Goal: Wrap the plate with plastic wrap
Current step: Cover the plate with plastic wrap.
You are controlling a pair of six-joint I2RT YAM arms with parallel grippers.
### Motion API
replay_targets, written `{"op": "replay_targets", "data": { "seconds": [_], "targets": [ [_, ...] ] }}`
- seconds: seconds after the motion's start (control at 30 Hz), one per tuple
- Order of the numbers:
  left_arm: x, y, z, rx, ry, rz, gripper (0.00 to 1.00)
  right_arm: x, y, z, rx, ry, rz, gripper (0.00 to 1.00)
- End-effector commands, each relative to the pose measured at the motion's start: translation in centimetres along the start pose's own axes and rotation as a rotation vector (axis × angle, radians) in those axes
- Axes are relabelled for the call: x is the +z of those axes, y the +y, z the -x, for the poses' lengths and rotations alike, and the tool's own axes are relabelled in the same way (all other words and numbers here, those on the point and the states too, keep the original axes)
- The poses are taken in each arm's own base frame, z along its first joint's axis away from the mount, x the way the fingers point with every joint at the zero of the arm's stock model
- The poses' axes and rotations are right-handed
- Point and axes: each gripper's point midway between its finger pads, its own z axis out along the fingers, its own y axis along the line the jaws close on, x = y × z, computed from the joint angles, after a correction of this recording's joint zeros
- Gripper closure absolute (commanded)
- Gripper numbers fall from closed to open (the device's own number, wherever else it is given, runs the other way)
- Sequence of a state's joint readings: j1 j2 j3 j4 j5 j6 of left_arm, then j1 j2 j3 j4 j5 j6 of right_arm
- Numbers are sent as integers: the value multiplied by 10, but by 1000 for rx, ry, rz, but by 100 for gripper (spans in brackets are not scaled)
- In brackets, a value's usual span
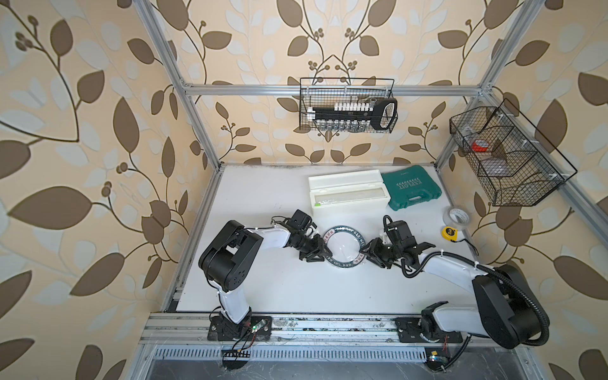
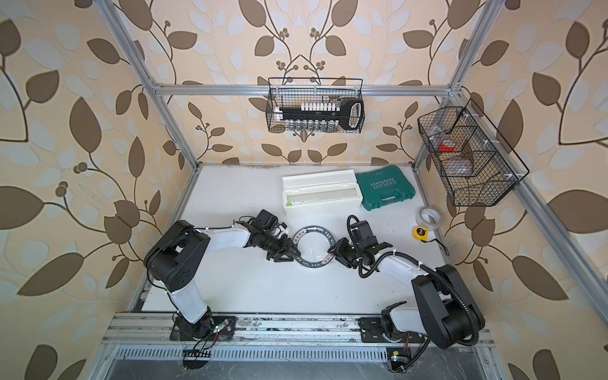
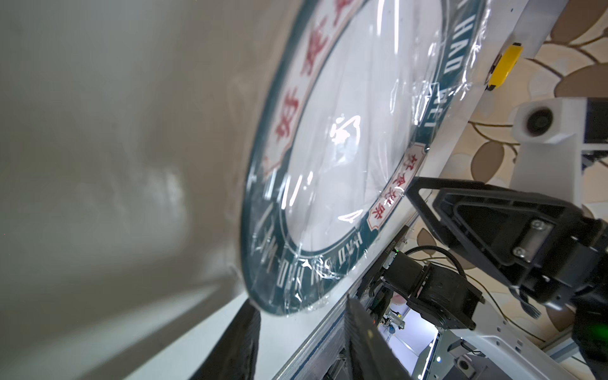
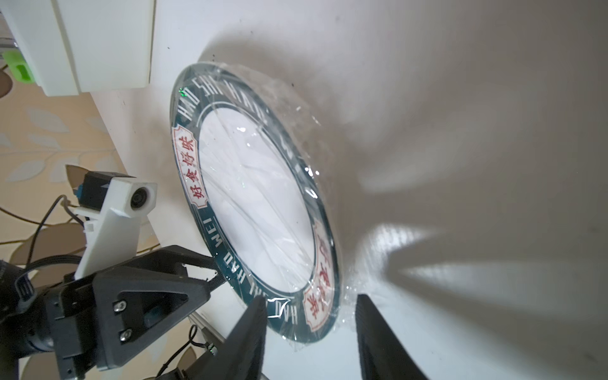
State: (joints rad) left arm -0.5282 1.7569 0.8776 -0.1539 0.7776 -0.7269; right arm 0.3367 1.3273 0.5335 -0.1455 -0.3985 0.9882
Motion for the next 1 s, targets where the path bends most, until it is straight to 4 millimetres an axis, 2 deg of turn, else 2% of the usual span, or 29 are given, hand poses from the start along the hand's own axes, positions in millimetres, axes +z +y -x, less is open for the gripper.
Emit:
{"op": "replay_targets", "data": {
  "seconds": [0.0,0.13,0.23,0.3,0.43,0.63,0.83,0.9,0.97],
  "targets": [
    [-12,-14,1,45,-20,-34,53,-6,-10,-6,-52,31,-75,49],
    [-6,-18,6,46,-30,-53,53,7,-4,-15,-24,50,-45,49],
    [-2,-19,8,42,-32,-60,56,14,7,-13,1,34,2,50],
    [1,-21,9,43,-28,-68,62,20,16,-11,28,20,46,50],
    [6,-28,9,50,-15,-89,76,32,23,-21,111,38,134,51],
    [7,-29,4,35,0,-109,85,18,28,-17,149,-34,198,54],
    [8,-27,0,19,15,-119,85,20,13,-17,244,-65,201,65],
    [4,-29,-5,26,22,-114,81,22,15,-21,235,-35,198,63],
    [-5,-29,-11,38,19,-91,70,13,14,-21,146,-24,129,57]
  ]
}}
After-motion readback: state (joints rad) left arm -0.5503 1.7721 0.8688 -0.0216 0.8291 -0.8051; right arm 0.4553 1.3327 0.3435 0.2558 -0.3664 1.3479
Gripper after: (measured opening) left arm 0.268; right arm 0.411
